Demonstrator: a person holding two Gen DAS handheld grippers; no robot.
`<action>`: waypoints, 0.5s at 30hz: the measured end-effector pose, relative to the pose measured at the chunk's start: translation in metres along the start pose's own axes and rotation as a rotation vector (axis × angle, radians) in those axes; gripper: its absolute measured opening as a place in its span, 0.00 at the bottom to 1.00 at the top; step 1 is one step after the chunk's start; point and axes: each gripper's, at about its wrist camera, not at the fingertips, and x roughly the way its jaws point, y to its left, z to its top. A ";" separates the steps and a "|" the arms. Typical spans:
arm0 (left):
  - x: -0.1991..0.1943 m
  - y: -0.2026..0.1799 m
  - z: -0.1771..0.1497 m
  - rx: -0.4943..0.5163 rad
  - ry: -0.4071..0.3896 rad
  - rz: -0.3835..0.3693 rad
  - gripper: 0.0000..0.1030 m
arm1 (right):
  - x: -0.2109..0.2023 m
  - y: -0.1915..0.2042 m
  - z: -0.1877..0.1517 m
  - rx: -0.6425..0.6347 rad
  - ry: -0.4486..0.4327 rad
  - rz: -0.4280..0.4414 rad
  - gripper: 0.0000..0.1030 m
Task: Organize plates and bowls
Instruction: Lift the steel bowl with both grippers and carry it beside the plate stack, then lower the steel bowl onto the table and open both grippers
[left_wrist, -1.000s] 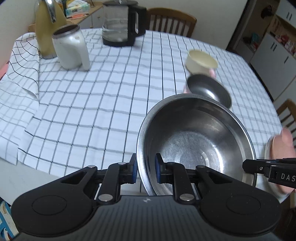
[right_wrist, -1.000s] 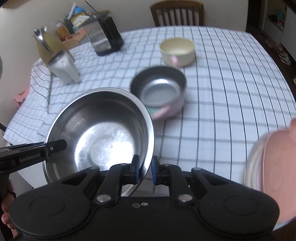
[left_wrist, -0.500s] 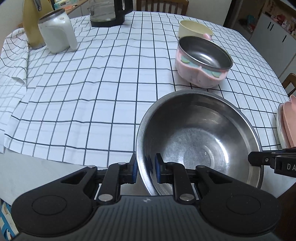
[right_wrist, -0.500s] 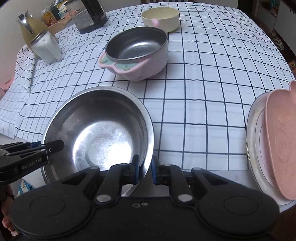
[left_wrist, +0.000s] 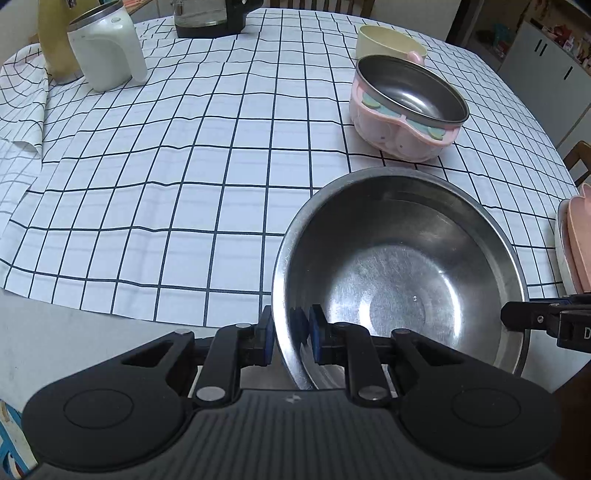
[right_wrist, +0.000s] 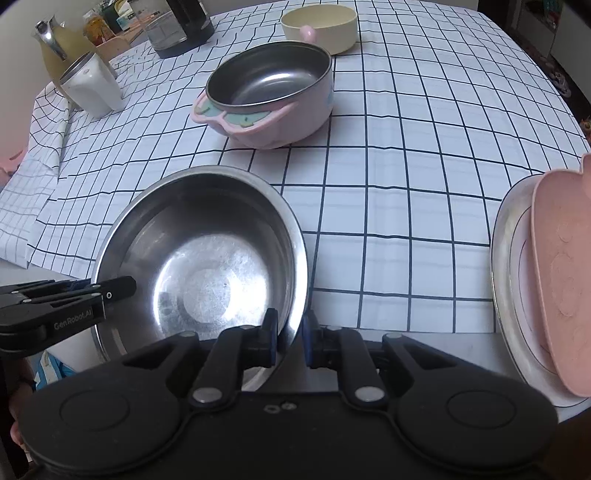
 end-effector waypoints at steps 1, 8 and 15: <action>0.000 0.000 0.001 0.004 0.002 -0.003 0.18 | 0.000 0.000 0.000 -0.001 0.003 0.001 0.15; -0.009 0.003 0.006 0.005 -0.025 -0.004 0.18 | -0.006 0.001 0.003 -0.025 -0.006 0.002 0.21; -0.032 0.002 0.022 0.012 -0.095 -0.016 0.25 | -0.017 -0.005 0.014 -0.018 -0.035 0.014 0.25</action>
